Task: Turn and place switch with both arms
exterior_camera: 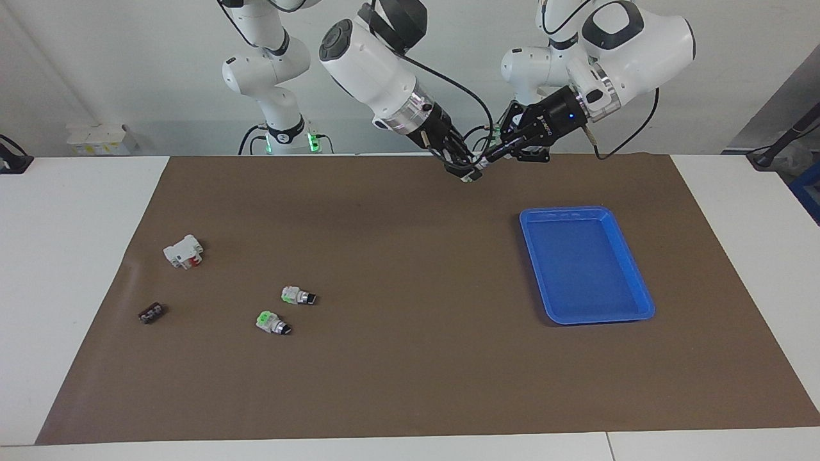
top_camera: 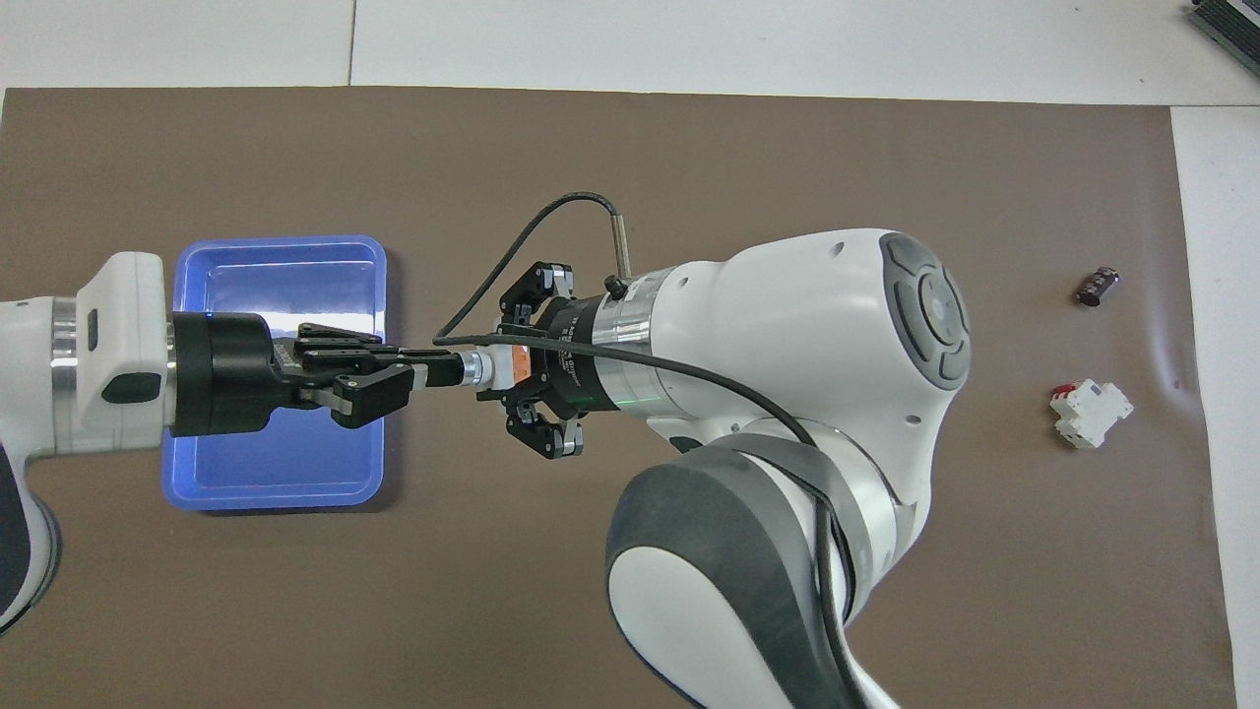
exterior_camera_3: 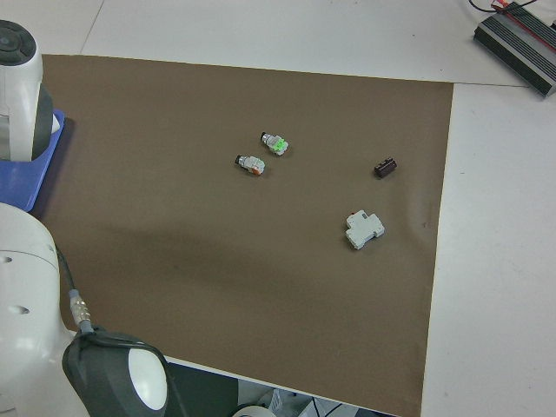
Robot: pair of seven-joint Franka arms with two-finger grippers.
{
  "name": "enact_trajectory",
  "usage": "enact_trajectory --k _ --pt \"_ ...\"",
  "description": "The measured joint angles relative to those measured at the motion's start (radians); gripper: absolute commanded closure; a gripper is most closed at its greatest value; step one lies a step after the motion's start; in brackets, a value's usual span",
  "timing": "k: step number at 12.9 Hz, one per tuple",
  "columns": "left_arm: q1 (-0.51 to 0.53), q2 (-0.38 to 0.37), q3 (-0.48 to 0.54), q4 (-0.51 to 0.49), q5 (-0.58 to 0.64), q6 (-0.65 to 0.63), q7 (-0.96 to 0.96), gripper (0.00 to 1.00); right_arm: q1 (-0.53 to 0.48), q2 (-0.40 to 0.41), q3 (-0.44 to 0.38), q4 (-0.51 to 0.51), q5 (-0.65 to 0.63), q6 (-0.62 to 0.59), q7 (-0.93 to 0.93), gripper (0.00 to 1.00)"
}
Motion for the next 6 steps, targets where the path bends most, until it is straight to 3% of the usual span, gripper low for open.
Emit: enact_trajectory --k 6 --pt "0.0 -0.002 0.0 0.0 0.001 -0.005 0.157 1.0 0.0 -0.003 0.0 -0.001 0.0 -0.003 0.0 1.0"
